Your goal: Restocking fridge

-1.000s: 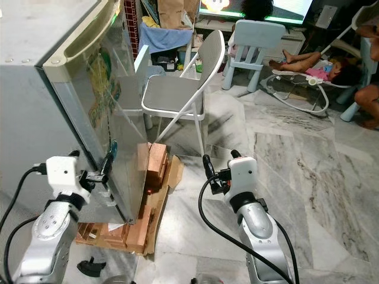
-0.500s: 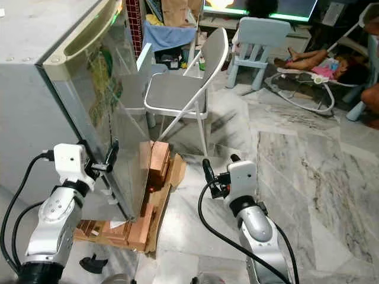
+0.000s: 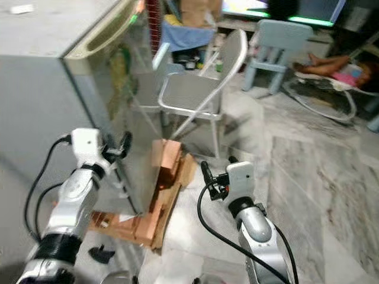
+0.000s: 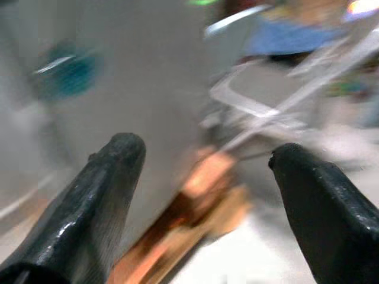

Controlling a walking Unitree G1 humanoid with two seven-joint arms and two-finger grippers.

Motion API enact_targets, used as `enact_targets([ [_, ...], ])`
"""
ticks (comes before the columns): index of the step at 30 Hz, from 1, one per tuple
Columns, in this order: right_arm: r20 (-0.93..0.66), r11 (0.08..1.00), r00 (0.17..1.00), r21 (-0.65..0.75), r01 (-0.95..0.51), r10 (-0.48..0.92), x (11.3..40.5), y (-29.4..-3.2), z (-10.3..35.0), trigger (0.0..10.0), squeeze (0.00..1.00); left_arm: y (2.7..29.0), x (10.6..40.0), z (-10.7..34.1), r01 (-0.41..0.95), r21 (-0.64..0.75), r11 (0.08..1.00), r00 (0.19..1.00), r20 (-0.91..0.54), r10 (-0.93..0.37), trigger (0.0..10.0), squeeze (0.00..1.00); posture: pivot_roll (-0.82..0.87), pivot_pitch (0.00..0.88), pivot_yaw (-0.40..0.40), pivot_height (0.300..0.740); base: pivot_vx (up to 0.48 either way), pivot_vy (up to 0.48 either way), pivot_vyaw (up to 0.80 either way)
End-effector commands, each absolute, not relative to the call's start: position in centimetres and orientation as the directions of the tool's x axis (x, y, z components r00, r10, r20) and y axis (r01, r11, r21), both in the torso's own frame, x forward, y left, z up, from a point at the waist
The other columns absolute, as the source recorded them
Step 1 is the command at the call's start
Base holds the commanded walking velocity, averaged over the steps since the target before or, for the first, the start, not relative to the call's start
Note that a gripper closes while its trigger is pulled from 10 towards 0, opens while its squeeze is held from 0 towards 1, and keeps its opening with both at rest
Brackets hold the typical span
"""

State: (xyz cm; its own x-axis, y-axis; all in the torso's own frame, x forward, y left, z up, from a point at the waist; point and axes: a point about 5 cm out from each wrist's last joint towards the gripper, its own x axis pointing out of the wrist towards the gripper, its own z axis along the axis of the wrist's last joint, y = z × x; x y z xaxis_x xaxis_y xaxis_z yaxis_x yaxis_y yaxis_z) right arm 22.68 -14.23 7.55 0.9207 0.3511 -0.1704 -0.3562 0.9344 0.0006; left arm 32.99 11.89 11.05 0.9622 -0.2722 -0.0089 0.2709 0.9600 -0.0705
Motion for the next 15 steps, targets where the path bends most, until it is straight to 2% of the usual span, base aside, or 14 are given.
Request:
enact_targets([
  [1, -0.195, 0.922, 0.903, 0.032, -0.385, 0.383, 21.9, -14.4, 7.5, 10.0, 0.00, 7.5, 34.4, 16.5, 0.462, 0.000, 0.887, 0.874, 0.171, -0.455, 10.0, 0.00, 0.04, 0.022, -0.028, 0.740, 0.000, 0.000, 0.00],
  [2, -0.216, 0.920, 0.896, 0.042, -0.390, 0.389, 21.3, -14.7, 7.2, 10.0, 0.00, 6.0, 34.4, 17.5, 0.520, 0.005, 0.854, 0.837, 0.197, -0.511, 10.0, 0.00, 0.04, 0.021, -0.026, 0.740, 0.000, 0.000, 0.00],
  [3, -0.256, 0.919, 0.884, 0.066, -0.388, 0.391, 20.2, -15.5, 6.7, 10.0, 0.00, 2.1, 33.6, 19.8, 0.663, 0.035, 0.748, 0.719, 0.252, -0.648, 10.0, 0.00, 0.03, 0.020, -0.020, 0.740, 0.000, 0.000, 0.00],
  [5, -0.274, 0.922, 0.880, 0.080, -0.380, 0.387, 19.8, -15.9, 6.4, 10.0, 0.00, -0.3, 32.6, 21.0, 0.744, 0.060, 0.665, 0.626, 0.285, -0.726, 10.0, 0.00, 0.03, 0.019, -0.013, 0.740, 0.000, 0.000, 0.00],
  [6, -0.284, 0.921, 0.877, 0.094, -0.377, 0.388, 19.3, -16.1, 6.1, 10.0, 0.00, -2.6, 31.1, 22.1, 0.816, 0.054, 0.576, 0.533, 0.319, -0.784, 10.0, 0.00, 0.03, 0.019, -0.010, 0.740, 0.000, 0.000, 0.00],
  [7, -0.284, 0.921, 0.876, 0.094, -0.379, 0.390, 19.2, -16.2, 6.1, 10.0, 0.00, -3.4, 30.4, 22.4, 0.838, 0.058, 0.543, 0.497, 0.330, -0.802, 10.0, 0.00, 0.02, 0.018, -0.007, 0.740, 0.000, 0.000, 0.00],
  [9, -0.282, 0.917, 0.872, 0.100, -0.387, 0.399, 19.0, -16.1, 6.0, 10.0, 0.00, -4.4, 29.8, 22.4, 0.852, 0.072, 0.519, 0.469, 0.335, -0.817, 10.0, 0.00, 0.01, 0.015, 0.002, 0.740, 0.000, 0.000, 0.00],
  [11, -0.274, 0.911, 0.869, 0.109, -0.398, 0.413, 19.1, -15.9, 6.1, 10.0, 0.00, -4.5, 29.9, 21.6, 0.849, 0.056, 0.526, 0.483, 0.322, -0.814, 10.0, 0.00, 0.01, 0.015, 0.006, 0.740, 0.000, 0.000, 0.00],
  [12, -0.267, 0.909, 0.869, 0.110, -0.402, 0.416, 19.2, -15.8, 6.1, 10.0, 0.00, -3.7, 30.4, 20.7, 0.825, 0.046, 0.564, 0.527, 0.301, -0.795, 10.0, 0.00, 0.02, 0.014, 0.008, 0.740, 0.000, 0.000, 0.00],
  [15, -0.257, 0.911, 0.874, 0.112, -0.396, 0.412, 19.2, -15.8, 6.1, 10.0, 0.00, -2.2, 31.0, 19.8, 0.790, 0.038, 0.612, 0.579, 0.283, -0.764, 10.0, 0.00, 0.03, 0.014, 0.006, 0.740, 0.000, 0.000, 0.00],
])
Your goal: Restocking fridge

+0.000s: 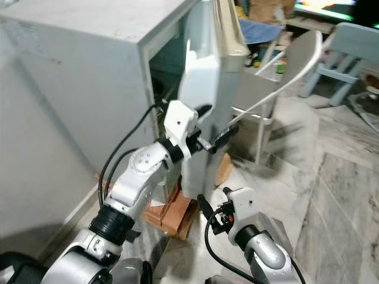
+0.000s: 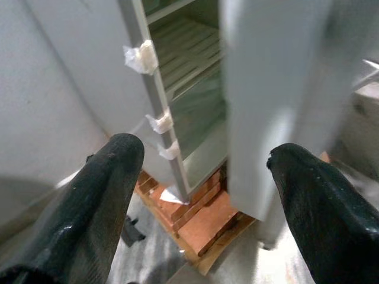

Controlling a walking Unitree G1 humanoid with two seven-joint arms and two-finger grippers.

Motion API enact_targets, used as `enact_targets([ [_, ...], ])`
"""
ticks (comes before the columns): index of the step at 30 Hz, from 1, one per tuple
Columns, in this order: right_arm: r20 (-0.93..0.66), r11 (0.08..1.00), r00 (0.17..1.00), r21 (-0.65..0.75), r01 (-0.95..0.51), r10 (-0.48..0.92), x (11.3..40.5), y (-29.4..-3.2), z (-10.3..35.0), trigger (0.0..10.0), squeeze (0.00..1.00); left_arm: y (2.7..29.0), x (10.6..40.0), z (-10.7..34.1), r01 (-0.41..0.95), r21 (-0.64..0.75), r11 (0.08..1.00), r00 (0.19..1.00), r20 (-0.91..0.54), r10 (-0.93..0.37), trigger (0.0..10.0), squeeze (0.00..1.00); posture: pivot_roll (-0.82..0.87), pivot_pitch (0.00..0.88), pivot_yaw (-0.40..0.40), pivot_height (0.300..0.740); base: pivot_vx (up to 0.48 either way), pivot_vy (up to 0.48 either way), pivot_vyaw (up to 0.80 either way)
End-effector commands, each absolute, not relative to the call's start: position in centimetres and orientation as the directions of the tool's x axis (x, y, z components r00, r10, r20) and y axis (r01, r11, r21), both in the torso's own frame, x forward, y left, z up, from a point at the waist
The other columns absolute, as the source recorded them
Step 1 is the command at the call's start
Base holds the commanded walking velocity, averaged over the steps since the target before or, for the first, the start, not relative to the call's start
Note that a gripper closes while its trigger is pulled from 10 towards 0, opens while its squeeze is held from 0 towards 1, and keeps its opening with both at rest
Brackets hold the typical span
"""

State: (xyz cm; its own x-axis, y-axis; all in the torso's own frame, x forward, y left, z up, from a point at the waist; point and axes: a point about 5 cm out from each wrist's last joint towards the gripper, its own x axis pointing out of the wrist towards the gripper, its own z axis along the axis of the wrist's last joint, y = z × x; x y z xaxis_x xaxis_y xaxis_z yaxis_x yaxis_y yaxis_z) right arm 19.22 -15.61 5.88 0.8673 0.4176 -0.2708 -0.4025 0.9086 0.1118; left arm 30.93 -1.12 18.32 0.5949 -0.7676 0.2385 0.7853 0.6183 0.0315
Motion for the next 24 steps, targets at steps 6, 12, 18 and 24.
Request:
enact_targets([
  [6, -0.218, 0.913, 0.887, 0.093, -0.397, 0.408, 19.6, -15.8, 5.9, 10.0, 0.00, 3.5, 32.1, 17.8, 0.645, 0.035, 0.763, 0.738, 0.231, -0.634, 10.0, 0.00, 0.04, 0.010, 0.002, 0.740, 0.000, 0.000, 0.00],
  [12, -0.170, 0.941, 0.926, 0.056, -0.332, 0.337, 21.0, -15.9, 6.5, 10.0, 0.00, 7.8, 30.4, 14.3, 0.492, -0.021, 0.870, 0.861, 0.160, -0.483, 10.0, 0.00, 0.04, 0.004, -0.001, 0.740, 0.000, -0.276, 0.00],
  [18, -0.157, 0.950, 0.937, 0.051, -0.309, 0.314, 22.0, -15.8, 6.6, 10.0, 0.00, 11.7, 29.0, 11.2, 0.373, -0.001, 0.928, 0.926, 0.054, -0.372, 10.0, 0.00, 0.02, 0.000, 0.004, 0.740, 0.000, -0.463, 0.00],
  [24, -0.117, 0.957, 0.949, 0.038, -0.289, 0.291, 23.2, -15.3, 7.3, 10.0, 0.00, 14.0, 27.8, 10.4, 0.321, 0.044, 0.946, 0.947, 0.017, -0.322, 10.0, 0.00, 0.04, 0.000, -0.010, 0.740, 0.000, -0.457, -0.63],
])
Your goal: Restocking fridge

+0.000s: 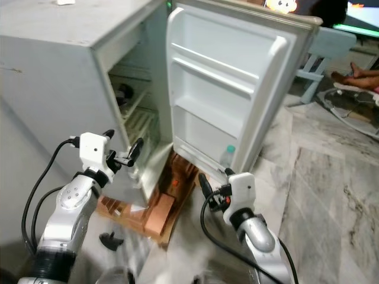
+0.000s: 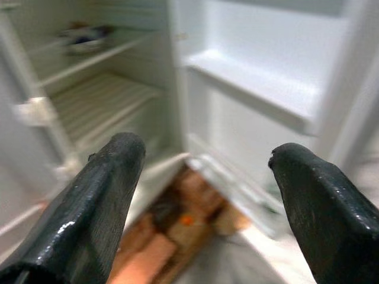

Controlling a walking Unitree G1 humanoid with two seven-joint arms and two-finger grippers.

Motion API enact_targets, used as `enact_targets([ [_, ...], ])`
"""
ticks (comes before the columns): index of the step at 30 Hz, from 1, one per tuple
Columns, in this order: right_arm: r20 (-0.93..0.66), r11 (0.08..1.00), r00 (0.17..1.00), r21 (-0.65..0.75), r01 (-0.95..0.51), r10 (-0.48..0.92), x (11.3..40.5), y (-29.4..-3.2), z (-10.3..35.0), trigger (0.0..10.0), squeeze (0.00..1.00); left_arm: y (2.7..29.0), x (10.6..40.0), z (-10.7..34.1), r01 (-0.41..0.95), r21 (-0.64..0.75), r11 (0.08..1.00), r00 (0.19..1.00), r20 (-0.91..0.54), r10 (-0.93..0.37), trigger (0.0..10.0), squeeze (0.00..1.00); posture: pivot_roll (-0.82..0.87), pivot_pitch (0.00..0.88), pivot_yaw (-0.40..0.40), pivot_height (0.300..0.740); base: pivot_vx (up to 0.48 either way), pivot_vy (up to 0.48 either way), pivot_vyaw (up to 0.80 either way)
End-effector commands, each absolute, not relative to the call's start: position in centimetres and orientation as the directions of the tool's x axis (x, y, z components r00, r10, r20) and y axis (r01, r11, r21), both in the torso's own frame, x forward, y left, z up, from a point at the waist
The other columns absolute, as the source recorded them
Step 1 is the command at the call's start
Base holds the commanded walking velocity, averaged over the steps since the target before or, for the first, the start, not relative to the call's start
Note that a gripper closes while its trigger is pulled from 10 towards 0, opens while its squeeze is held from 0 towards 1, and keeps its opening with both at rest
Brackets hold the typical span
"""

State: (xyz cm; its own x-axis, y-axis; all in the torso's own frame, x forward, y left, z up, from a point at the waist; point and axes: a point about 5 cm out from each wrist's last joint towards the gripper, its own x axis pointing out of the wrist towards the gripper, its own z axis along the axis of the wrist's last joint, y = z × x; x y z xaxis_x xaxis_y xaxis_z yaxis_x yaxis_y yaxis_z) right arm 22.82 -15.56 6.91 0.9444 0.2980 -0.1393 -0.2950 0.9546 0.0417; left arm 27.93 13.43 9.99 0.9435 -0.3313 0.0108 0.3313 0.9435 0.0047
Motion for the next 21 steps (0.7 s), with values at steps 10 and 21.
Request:
enact_targets([
  [10, -0.057, 0.954, 0.952, 0.021, -0.300, 0.300, 24.6, -14.3, 8.7, 10.0, 0.00, 12.9, 27.3, 10.1, 0.316, 0.045, 0.948, 0.948, 0.019, -0.317, 10.0, 0.00, 0.05, 0.000, -0.021, 0.740, 0.080, -0.426, -0.80],
  [21, -0.037, 0.958, 0.957, 0.020, -0.286, 0.287, 24.7, -14.0, 9.2, 10.0, 0.00, 12.4, 28.0, 10.2, 0.303, 0.084, 0.949, 0.953, 0.004, -0.304, 10.0, 0.00, 0.04, 0.000, -0.013, 0.740, 0.357, -0.309, -0.44],
])
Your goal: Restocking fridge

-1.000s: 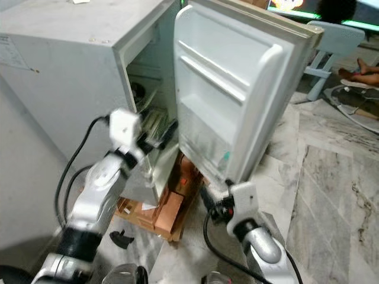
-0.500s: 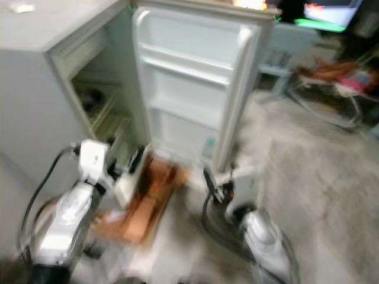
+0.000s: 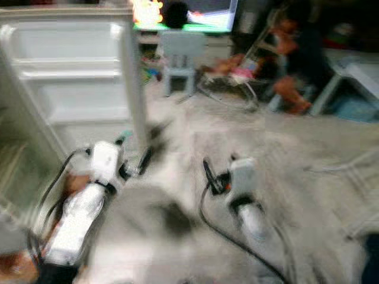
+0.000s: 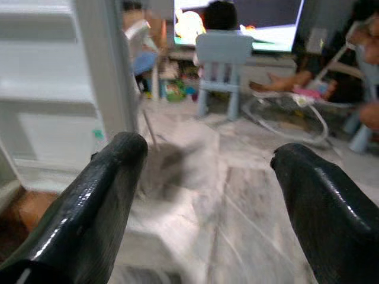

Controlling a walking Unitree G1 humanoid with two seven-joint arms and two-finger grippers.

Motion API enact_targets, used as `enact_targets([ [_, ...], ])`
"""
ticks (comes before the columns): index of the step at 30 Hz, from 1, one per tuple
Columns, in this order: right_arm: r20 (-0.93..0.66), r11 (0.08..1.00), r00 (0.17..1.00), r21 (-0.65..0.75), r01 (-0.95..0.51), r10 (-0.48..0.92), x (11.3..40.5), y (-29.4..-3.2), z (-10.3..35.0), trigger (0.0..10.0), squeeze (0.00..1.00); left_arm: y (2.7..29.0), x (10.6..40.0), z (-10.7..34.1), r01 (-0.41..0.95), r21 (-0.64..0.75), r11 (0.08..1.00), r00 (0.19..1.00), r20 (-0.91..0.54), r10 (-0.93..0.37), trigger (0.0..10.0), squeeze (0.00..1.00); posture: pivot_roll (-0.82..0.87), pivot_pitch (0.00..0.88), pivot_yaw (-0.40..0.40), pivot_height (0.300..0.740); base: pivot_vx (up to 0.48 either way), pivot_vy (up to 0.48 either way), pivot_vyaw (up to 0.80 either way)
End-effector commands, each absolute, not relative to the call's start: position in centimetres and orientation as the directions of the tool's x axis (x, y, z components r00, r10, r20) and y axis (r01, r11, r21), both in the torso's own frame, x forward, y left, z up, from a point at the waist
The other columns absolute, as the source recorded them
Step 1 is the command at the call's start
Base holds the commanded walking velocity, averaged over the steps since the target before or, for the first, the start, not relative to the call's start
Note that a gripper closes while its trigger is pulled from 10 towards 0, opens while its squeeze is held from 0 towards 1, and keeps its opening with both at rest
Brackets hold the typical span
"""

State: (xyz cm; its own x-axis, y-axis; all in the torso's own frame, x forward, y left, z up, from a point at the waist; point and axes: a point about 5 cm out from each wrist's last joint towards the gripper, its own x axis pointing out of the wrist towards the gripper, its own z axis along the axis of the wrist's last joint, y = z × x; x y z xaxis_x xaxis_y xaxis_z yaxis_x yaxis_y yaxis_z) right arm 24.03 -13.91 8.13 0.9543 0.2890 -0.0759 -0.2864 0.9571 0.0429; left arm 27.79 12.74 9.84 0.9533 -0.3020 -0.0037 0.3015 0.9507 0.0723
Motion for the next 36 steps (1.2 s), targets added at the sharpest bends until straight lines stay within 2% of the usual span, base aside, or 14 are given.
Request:
enact_targets([
  [1, -0.037, 0.958, 0.958, 0.021, -0.285, 0.286, 24.7, -14.0, 9.2, 10.0, 0.00, 12.5, 28.3, 10.2, 0.290, 0.099, 0.952, 0.956, 0.000, -0.292, 10.0, 0.00, 0.04, 0.000, -0.011, 0.740, 0.412, -0.240, 0.00],
  [9, -0.028, 0.960, 0.960, 0.020, -0.279, 0.279, 24.8, -13.8, 9.4, 10.0, 0.00, 12.9, 28.9, 10.1, 0.244, 0.131, 0.961, 0.970, -0.011, -0.244, 10.0, 0.00, 0.04, 0.000, -0.010, 0.740, 0.443, -0.060, -0.54],
  [23, -0.006, 0.949, 0.949, -0.006, -0.316, 0.316, 24.6, -13.4, 9.7, 10.0, 0.00, 13.4, 29.2, 9.8, 0.178, 0.145, 0.973, 0.984, -0.018, -0.177, 10.0, 0.00, 0.04, 0.000, -0.008, 0.740, 0.480, 0.000, 0.00],
  [36, 0.002, 0.950, 0.950, -0.008, -0.312, 0.312, 24.6, -13.4, 9.6, 10.0, 0.00, 13.1, 29.2, 9.6, 0.177, 0.173, 0.969, 0.984, -0.027, -0.175, 10.0, 0.00, 0.04, 0.000, -0.006, 0.740, 0.477, 0.000, 0.60],
])
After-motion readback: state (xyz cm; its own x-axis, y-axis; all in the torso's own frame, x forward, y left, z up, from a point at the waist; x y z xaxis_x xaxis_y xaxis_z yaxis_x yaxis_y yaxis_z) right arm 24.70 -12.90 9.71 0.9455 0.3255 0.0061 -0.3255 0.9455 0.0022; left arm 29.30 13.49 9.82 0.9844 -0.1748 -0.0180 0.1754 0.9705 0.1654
